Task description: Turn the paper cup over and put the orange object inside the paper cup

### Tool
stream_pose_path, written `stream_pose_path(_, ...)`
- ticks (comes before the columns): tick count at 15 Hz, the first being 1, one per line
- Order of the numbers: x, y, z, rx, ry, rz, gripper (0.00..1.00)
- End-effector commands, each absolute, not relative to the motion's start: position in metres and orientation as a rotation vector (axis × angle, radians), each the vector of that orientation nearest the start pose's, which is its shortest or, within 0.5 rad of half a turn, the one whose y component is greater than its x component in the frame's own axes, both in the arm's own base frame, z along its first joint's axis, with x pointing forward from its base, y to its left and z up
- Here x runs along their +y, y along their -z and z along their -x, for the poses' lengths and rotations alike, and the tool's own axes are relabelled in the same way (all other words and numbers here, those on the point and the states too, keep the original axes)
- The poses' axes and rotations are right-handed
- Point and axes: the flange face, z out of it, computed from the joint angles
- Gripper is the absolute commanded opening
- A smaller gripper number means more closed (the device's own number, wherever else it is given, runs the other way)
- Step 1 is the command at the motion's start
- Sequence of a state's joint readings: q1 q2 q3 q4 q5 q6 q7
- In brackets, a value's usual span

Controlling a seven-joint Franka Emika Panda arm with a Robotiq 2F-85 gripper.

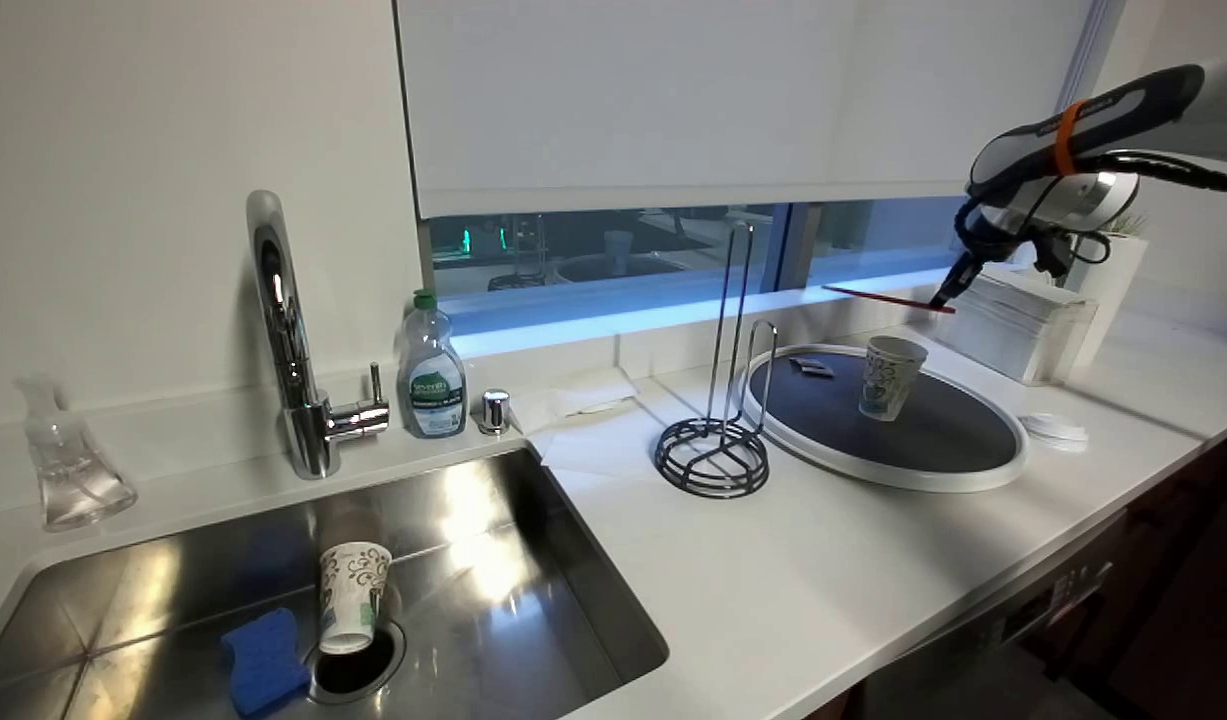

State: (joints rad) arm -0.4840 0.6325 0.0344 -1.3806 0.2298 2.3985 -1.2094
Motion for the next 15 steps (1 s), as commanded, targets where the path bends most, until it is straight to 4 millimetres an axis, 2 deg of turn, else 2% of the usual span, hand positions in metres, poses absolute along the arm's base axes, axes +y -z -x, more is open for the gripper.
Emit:
stream_pose_path(1, -0.333, -0.399, -0.663, -1.083, 0.8, 2.943, 0.0)
stream_pose_path(4, -0.326, -0.405, -0.654, -1.166, 0.916, 2.775, 0.0)
stream_pose_path(7, -0.322, -0.41, -0.64, -1.246, 0.956, 2.647, 0.0)
stream_pose_path(11, -0.338, -0.428, -0.625, -1.432, 0.924, 2.668, 0.0)
stream_pose_path(15, -0.345, -0.453, -0.614, -1.738, 0.855, 2.655, 0.0)
